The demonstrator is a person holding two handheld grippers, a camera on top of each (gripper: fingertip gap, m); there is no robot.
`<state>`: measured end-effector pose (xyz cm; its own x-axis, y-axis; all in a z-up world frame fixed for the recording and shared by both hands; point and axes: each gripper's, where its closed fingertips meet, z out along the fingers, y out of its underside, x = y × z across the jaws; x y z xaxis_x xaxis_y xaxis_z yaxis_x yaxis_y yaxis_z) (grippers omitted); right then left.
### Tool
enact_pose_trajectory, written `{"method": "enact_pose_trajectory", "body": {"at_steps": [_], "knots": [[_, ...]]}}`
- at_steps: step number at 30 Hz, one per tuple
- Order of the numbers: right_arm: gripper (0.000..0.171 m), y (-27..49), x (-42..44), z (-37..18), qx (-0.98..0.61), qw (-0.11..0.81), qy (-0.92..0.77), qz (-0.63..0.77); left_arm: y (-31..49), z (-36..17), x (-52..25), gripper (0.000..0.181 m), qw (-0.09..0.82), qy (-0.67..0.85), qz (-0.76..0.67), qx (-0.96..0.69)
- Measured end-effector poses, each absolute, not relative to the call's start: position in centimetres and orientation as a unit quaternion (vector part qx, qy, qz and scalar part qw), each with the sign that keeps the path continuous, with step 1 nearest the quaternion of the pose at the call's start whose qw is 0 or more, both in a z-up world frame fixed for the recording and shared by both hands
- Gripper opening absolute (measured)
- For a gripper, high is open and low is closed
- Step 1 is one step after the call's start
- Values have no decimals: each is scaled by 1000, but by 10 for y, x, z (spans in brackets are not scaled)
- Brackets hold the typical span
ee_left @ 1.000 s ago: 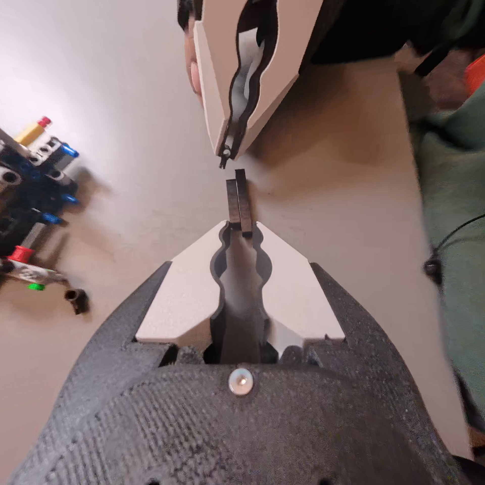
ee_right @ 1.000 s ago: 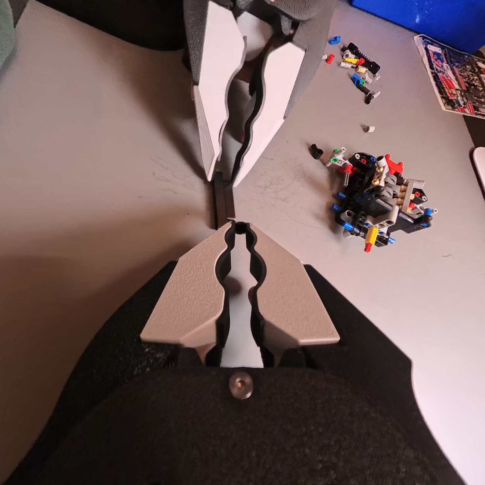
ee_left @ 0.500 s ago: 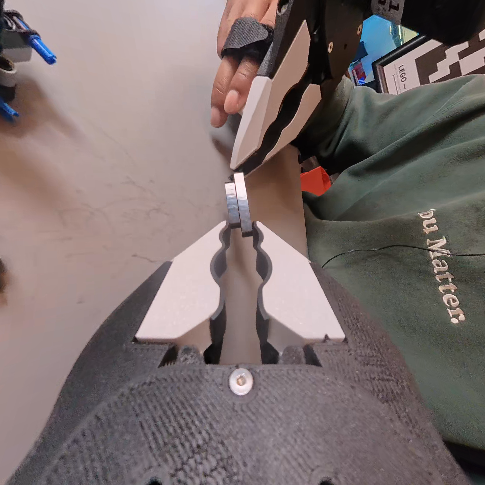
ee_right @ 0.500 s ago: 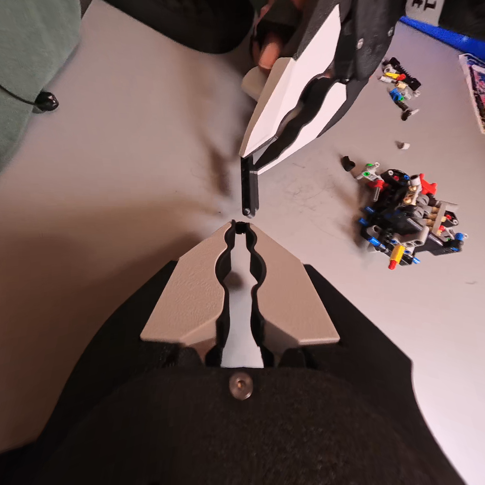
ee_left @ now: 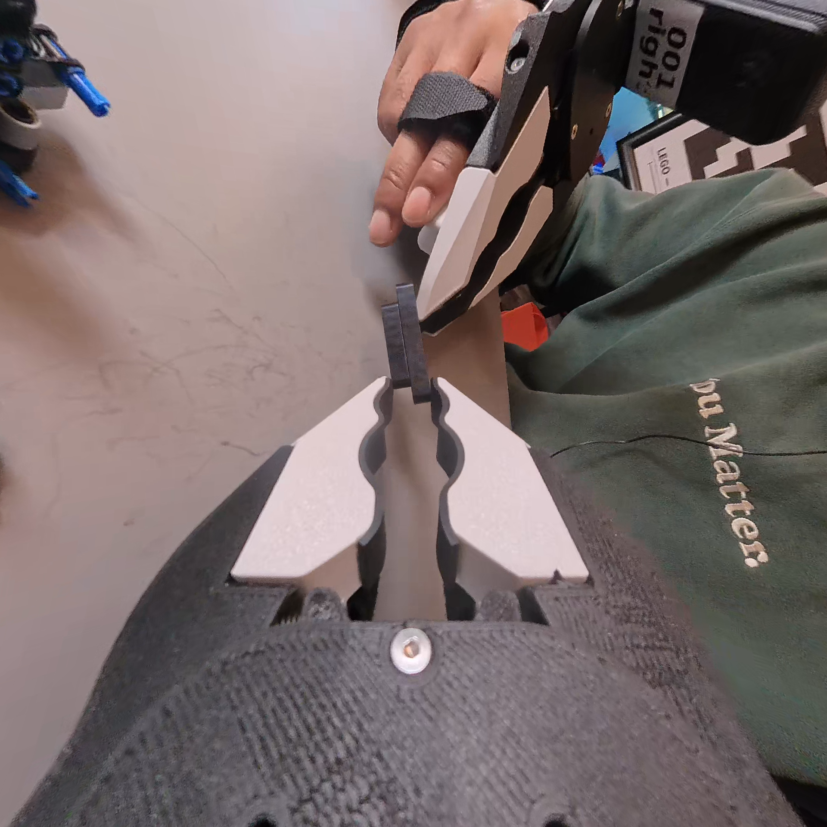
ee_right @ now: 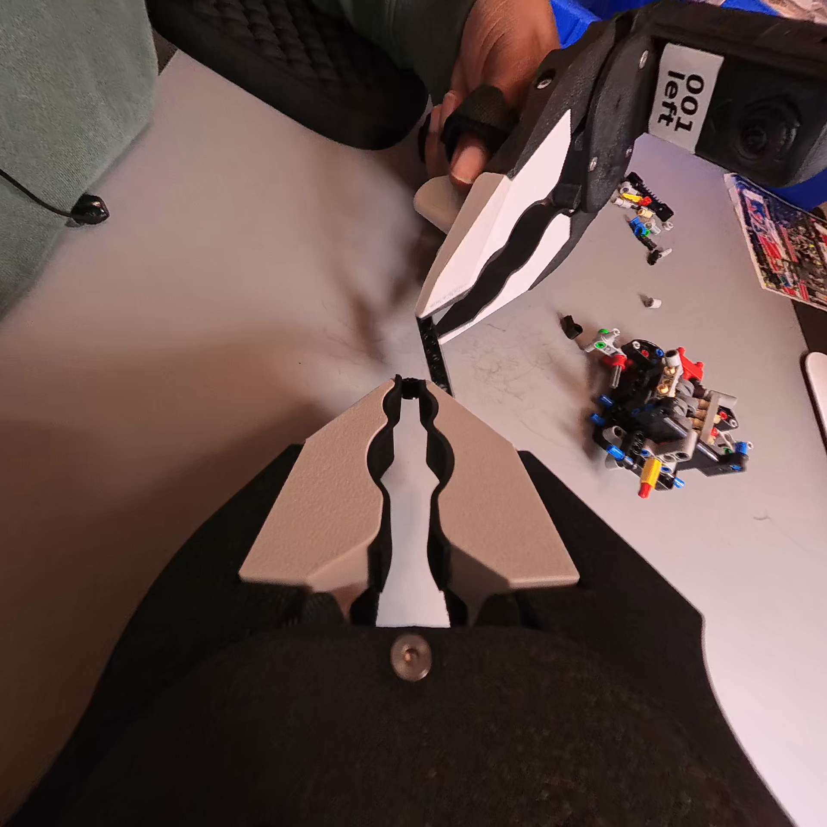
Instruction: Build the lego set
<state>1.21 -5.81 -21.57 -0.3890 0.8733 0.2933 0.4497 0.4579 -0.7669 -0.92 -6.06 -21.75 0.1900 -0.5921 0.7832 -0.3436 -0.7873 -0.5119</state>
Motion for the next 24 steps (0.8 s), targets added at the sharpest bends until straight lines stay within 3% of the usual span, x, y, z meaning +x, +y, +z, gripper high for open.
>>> {"method": "enact_pose_trajectory", "body": {"at_steps": [17, 24], "knots": [[5, -58, 2, -230, -449, 336, -778, 284, -60, -242, -9, 16, 152, 424, -376, -810], [5, -49, -3, -228, -467, 350, -762, 282, -52, -240, -15, 32, 177, 441, -345, -810]]}}
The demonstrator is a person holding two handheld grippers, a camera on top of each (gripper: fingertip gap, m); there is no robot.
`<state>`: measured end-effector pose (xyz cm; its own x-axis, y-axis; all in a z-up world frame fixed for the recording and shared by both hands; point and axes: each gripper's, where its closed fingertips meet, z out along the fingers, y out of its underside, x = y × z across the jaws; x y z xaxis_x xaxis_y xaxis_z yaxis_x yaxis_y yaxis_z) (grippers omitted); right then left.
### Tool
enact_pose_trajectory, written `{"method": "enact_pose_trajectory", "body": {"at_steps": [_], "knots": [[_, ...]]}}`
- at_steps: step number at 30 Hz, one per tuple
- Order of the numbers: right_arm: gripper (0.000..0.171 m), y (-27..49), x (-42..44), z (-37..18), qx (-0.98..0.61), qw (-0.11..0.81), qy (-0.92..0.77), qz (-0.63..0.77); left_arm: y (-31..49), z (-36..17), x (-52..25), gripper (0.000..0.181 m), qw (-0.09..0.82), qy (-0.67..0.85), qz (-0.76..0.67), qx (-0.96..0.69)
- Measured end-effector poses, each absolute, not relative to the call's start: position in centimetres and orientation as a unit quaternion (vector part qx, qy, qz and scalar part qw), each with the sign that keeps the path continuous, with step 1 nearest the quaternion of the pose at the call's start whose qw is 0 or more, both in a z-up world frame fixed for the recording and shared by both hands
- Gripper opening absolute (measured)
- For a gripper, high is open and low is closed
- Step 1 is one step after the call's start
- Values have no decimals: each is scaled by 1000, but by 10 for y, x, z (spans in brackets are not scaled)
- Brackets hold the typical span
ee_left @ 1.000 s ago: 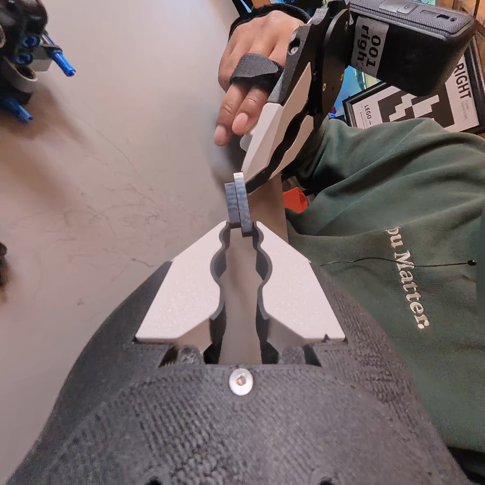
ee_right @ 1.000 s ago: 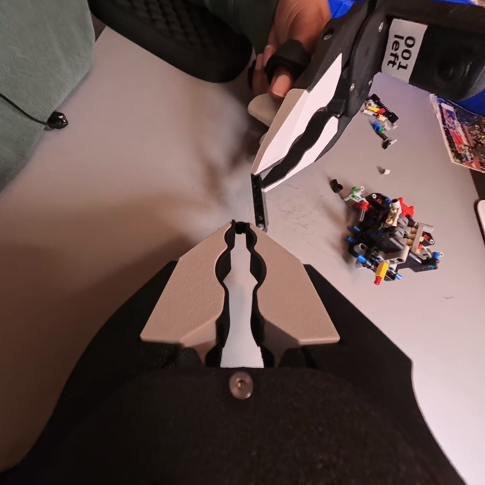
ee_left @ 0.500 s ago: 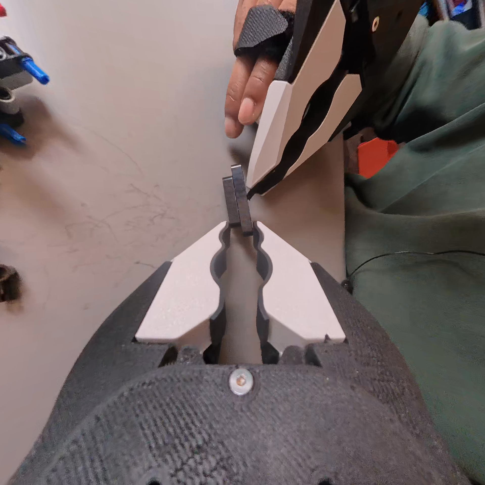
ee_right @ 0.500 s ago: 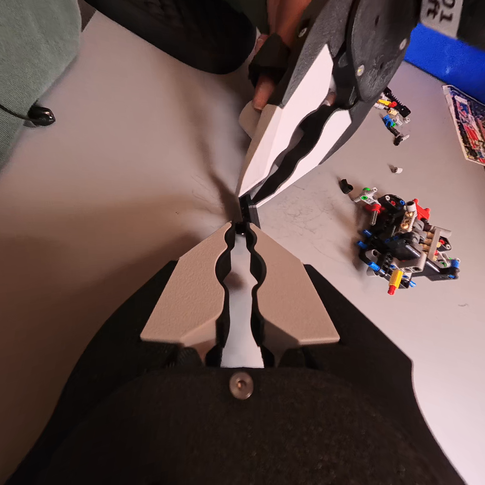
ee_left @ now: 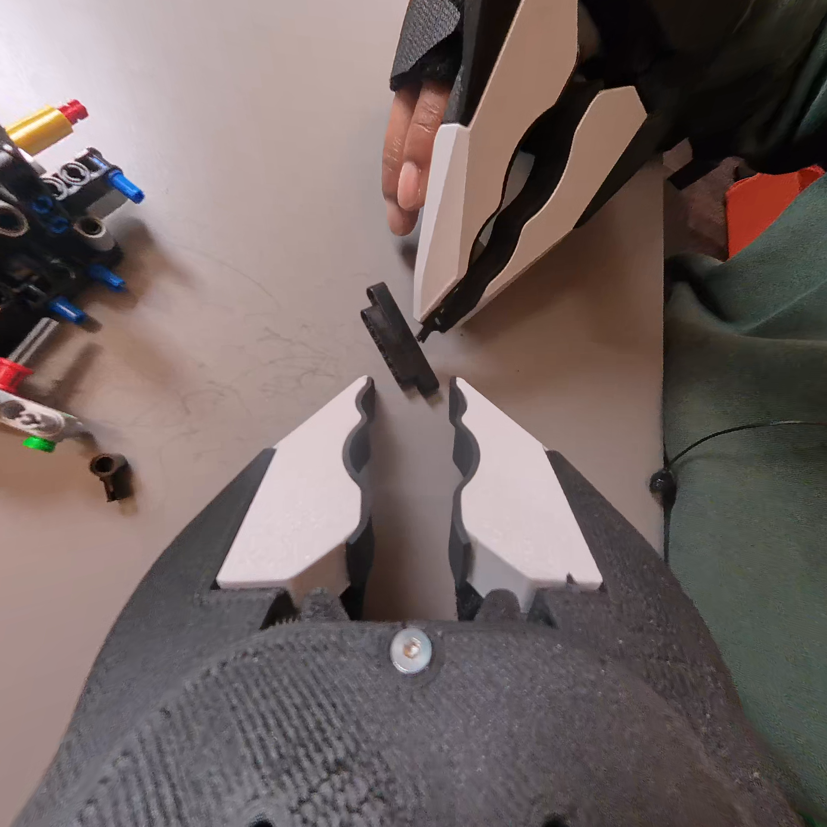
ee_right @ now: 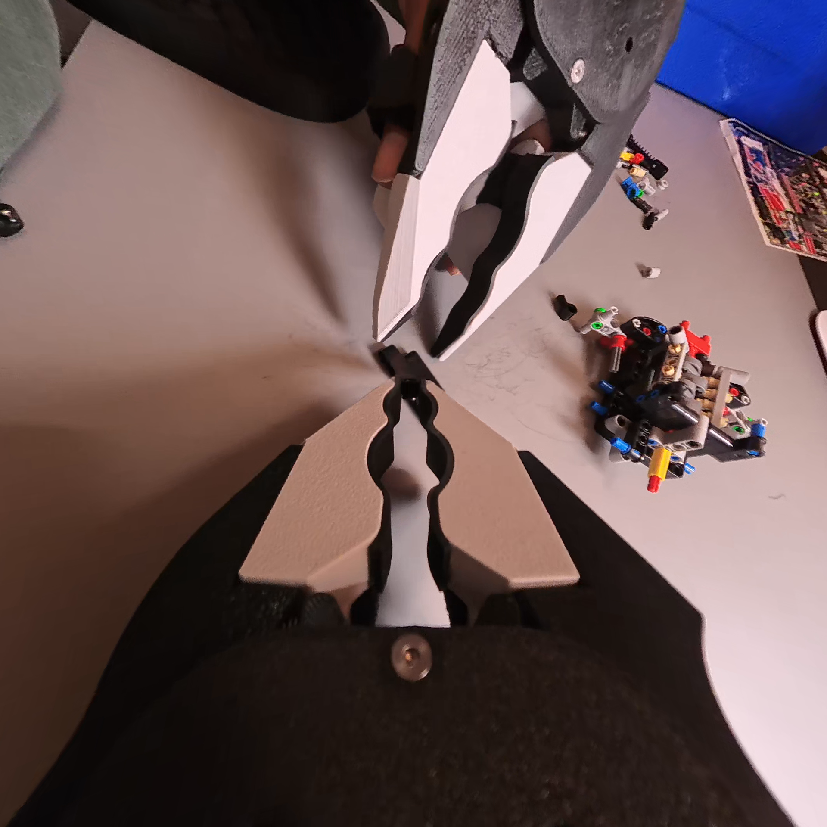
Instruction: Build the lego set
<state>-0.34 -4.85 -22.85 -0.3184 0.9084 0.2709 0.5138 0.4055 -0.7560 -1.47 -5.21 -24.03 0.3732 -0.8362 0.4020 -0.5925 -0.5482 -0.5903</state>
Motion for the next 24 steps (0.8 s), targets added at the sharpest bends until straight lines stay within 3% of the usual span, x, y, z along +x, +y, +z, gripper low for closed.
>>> {"method": "enact_pose_trajectory", "body": {"at_steps": [13, 17, 24], "knots": [[5, -19, 9, -226, -512, 357, -735, 266, -56, -230, -8, 27, 332, 609, -168, -700], [5, -14, 13, -226, -522, 356, -726, 272, -57, -241, -8, 26, 345, 647, -95, -674], [5, -10, 18, -225, -527, 359, -726, 256, -47, -245, -12, 9, 351, 614, -71, -703]]}}
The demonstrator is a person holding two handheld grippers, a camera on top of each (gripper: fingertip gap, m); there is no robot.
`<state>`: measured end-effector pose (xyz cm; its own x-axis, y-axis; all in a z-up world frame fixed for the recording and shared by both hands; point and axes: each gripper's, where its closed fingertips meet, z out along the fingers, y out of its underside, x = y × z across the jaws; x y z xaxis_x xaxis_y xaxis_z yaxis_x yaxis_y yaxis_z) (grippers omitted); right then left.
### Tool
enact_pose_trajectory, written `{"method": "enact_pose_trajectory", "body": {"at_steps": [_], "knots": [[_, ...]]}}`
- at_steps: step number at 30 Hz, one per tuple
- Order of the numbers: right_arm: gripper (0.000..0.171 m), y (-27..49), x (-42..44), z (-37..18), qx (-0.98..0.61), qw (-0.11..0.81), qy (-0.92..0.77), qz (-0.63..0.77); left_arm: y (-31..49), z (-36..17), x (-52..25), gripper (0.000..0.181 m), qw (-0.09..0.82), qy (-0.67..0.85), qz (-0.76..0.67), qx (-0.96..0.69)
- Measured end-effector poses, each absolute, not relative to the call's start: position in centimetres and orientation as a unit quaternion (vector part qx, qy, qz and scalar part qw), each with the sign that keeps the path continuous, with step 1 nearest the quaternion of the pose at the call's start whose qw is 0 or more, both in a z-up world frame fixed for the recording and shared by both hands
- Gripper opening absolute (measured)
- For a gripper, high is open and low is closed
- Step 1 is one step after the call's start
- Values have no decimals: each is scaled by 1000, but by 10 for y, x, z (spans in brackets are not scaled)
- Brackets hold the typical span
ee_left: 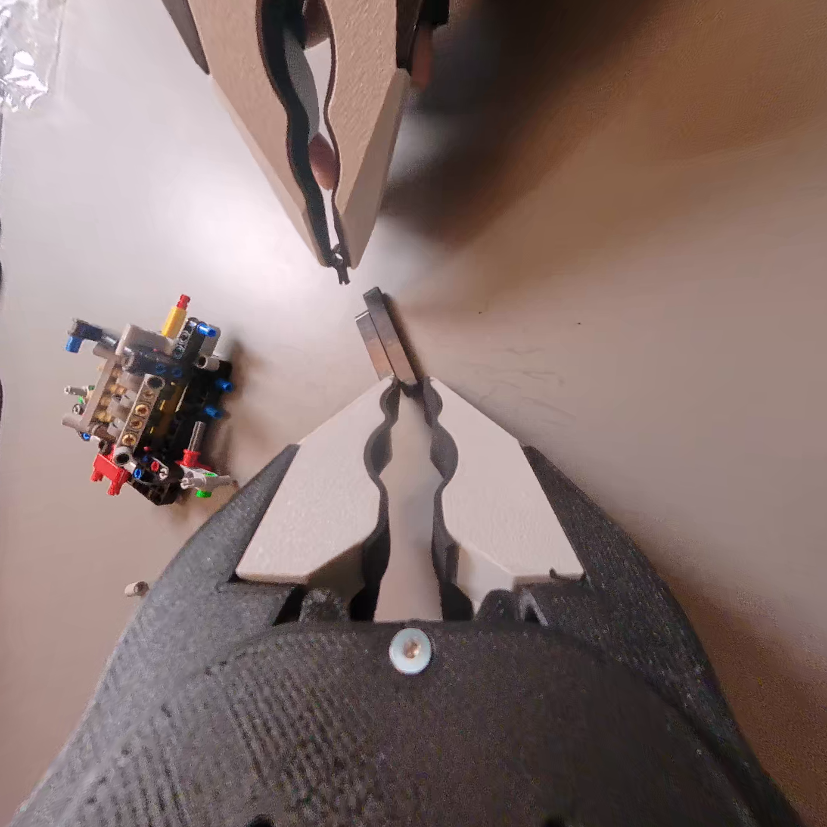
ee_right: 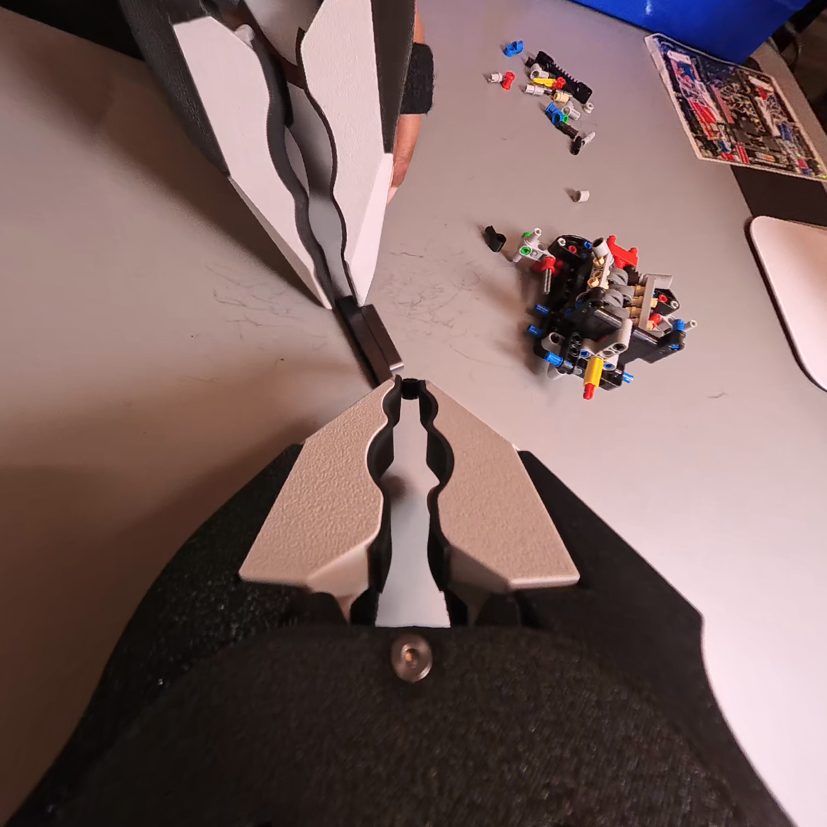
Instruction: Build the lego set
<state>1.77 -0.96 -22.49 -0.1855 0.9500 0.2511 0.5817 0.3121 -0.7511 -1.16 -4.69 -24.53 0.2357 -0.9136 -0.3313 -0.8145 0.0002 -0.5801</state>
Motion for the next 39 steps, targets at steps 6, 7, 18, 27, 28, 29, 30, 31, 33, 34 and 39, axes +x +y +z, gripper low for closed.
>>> {"method": "enact_pose_trajectory", "body": {"at_steps": [6, 7, 18, 27, 28, 29, 30, 31, 33, 34, 39], "knots": [[5, -11, 18, -220, -519, 368, -728, 254, -45, -244, -11, 7, 335, 548, -153, -751], [5, -12, 19, -218, -515, 371, -729, 258, -46, -242, -10, 6, 324, 525, -194, -763], [5, -51, 19, -211, -439, 356, -775, 284, -42, -219, -9, 6, 139, 259, -539, -789], [5, -41, 5, -228, -453, 361, -779, 241, -43, -226, -8, 7, 94, 262, -527, -803], [5, -40, 4, -228, -455, 363, -778, 238, -43, -227, -7, 7, 89, 266, -525, -804], [5, -39, 2, -228, -456, 365, -776, 238, -44, -227, -7, 7, 85, 270, -521, -805], [5, -39, 2, -228, -457, 364, -776, 237, -45, -228, -7, 7, 81, 275, -516, -807], [5, -38, 1, -228, -458, 365, -775, 236, -45, -229, -8, 7, 80, 281, -509, -810], [5, -38, -1, -229, -460, 364, -773, 240, -45, -232, -10, 10, 80, 296, -490, -816], [5, -38, -1, -229, -462, 363, -772, 242, -45, -233, -12, 14, 82, 305, -479, -819], [5, -37, -3, -232, -467, 358, -771, 245, -42, -236, -17, 28, 135, 355, -412, -829]]}}
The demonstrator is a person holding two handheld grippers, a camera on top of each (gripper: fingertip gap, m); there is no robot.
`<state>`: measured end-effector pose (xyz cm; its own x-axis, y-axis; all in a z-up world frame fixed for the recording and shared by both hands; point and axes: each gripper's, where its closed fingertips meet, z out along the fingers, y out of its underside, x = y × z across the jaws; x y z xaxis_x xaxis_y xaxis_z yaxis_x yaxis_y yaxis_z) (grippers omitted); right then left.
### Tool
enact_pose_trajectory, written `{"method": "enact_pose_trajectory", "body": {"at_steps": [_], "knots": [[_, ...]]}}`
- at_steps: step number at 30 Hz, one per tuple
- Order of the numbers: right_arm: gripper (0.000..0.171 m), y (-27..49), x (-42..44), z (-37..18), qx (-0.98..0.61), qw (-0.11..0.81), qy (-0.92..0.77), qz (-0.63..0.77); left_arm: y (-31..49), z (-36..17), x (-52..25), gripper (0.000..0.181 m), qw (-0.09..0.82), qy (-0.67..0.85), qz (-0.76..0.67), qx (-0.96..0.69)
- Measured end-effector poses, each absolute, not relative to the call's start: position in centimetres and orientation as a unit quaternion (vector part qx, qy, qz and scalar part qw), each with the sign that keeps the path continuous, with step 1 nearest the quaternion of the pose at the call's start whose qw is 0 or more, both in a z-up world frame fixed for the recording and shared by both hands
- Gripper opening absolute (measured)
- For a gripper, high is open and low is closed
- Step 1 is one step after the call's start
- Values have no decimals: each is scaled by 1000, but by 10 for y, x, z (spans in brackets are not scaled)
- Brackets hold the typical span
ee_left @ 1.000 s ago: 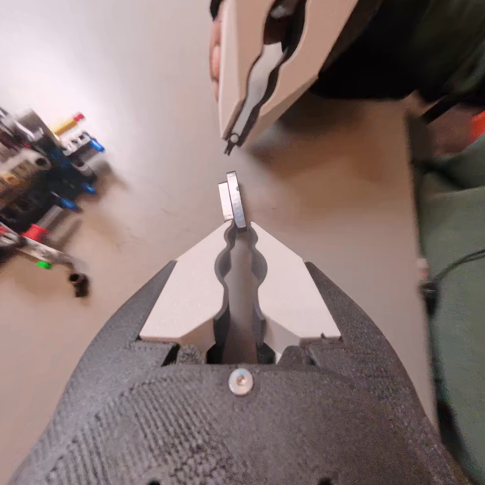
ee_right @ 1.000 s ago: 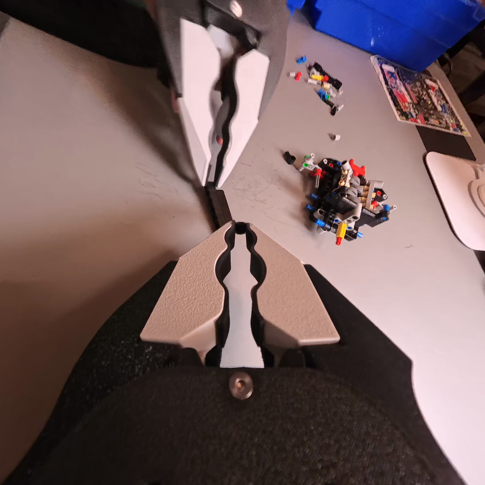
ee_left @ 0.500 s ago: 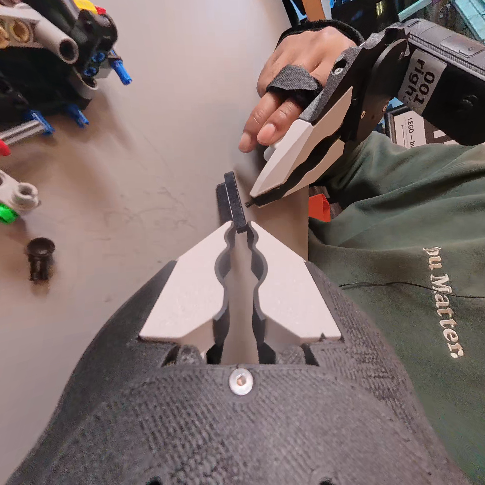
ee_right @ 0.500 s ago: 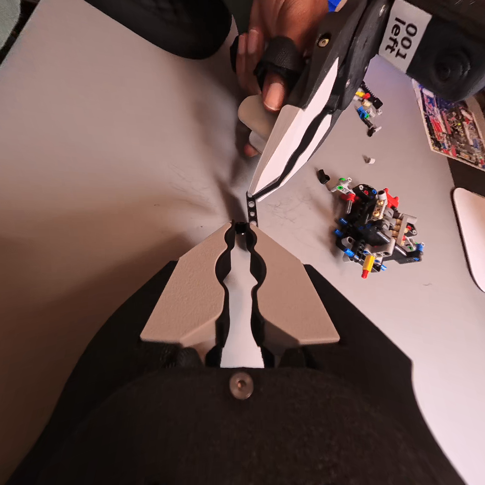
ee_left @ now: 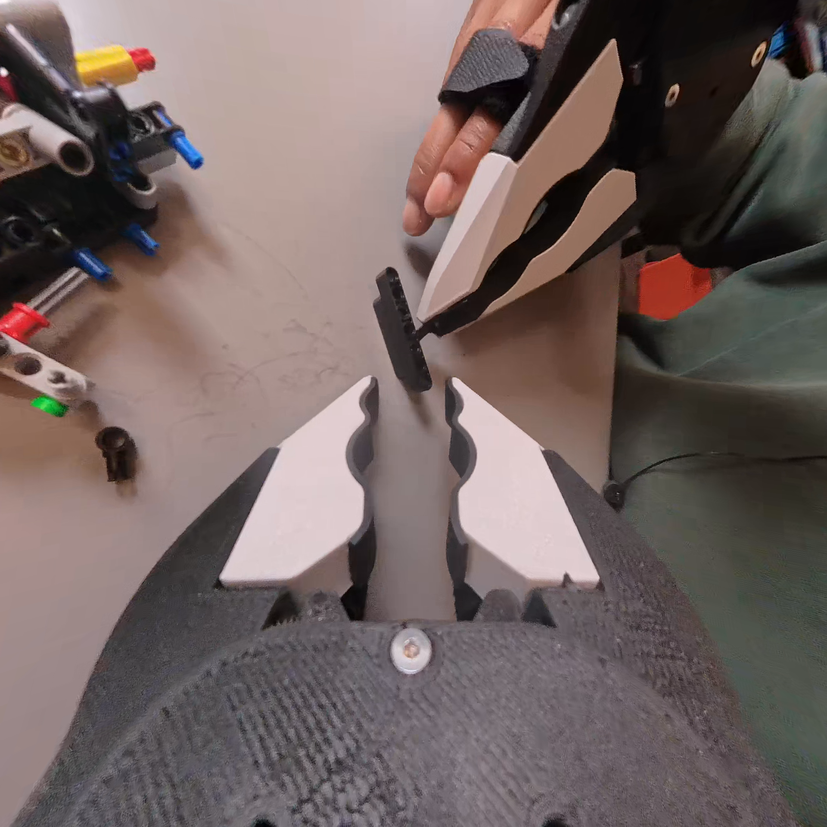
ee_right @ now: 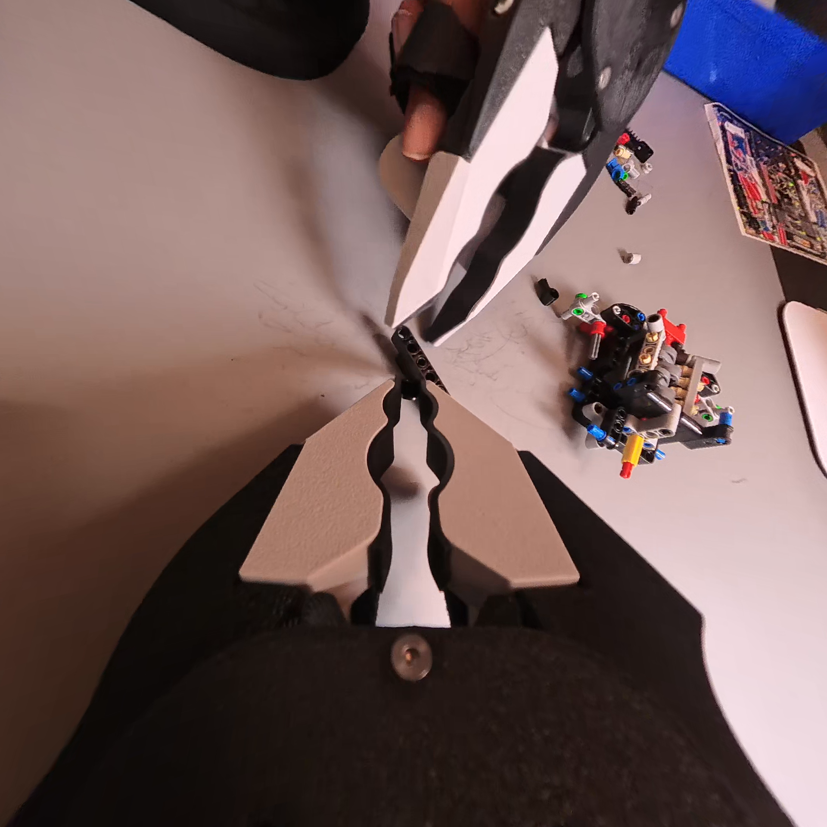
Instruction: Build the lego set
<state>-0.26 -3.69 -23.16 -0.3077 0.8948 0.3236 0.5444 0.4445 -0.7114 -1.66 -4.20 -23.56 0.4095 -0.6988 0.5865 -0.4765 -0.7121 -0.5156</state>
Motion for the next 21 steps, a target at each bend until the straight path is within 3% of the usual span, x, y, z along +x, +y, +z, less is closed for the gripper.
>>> {"method": "enact_pose_trajectory", "body": {"at_steps": [6, 12, 21], "knots": [[6, -36, 2, -230, -475, 349, -766, 257, -37, -240, -14, 29, 251, 404, -302, -826], [5, -23, 13, -214, -501, 358, -737, 279, -34, -240, -10, 8, 281, 457, -262, -802], [6, -25, 16, -220, -516, 316, -744, 284, -32, -237, -6, 23, 309, 485, -264, -774]]}}
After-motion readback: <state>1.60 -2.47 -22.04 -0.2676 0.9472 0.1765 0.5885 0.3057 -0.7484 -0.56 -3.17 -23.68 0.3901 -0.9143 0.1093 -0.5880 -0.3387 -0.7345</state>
